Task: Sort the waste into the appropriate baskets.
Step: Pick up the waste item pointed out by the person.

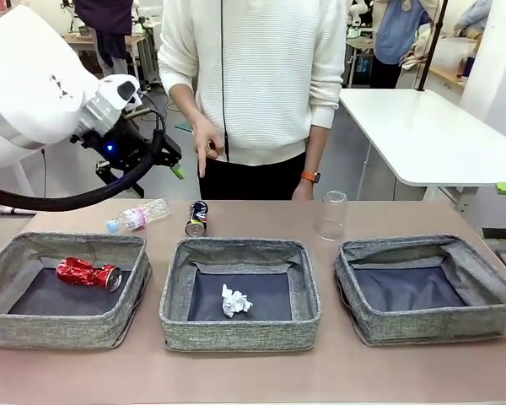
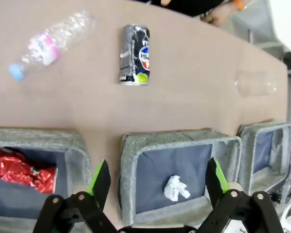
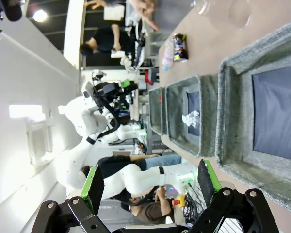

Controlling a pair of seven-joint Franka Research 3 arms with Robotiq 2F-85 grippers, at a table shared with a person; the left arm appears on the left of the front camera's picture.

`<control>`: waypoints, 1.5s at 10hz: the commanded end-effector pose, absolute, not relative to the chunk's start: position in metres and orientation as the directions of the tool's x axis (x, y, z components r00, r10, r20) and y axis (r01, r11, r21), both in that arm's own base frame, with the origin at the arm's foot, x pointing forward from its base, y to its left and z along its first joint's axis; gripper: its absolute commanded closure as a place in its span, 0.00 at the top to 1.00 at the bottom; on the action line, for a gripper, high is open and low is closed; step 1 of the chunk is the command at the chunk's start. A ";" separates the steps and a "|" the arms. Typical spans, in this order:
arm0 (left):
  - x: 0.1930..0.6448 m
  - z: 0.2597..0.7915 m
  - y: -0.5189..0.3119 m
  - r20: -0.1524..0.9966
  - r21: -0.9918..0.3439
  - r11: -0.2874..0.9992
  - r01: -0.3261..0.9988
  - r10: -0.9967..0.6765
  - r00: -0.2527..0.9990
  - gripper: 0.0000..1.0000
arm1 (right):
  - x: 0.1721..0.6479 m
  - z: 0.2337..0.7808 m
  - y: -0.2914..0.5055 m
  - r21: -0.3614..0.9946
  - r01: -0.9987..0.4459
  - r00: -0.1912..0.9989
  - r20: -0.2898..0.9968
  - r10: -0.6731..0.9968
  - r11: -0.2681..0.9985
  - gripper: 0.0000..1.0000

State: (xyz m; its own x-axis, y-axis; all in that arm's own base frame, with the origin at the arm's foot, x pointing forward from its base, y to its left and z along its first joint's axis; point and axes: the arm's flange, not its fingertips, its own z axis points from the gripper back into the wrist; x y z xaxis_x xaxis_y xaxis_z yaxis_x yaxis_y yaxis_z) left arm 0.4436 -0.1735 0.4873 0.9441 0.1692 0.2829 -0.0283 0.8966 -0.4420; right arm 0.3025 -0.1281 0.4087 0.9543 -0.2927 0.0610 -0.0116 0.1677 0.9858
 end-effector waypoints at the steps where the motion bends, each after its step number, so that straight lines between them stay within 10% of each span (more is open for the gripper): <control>1: 0.429 0.502 -0.178 0.227 -0.472 0.881 -0.022 0.145 0.963 1.00 | 0.304 0.411 -0.130 0.986 -0.014 0.952 0.064 -0.298 0.168 1.00; 3: 0.440 0.489 -0.177 0.269 -0.453 0.891 -0.018 0.156 0.950 1.00 | 0.304 0.411 -0.130 0.986 -0.014 0.952 0.064 -0.298 0.168 1.00; 4: 0.475 0.465 -0.189 0.352 -0.326 0.882 -0.340 0.447 0.822 1.00 | 0.304 0.411 -0.130 0.986 -0.014 0.952 0.064 -0.298 0.168 1.00; 15: 0.616 0.359 -0.284 0.299 -0.175 0.957 -0.232 0.276 0.914 1.00 | 0.304 0.411 -0.130 0.986 -0.014 0.952 0.064 -0.298 0.168 1.00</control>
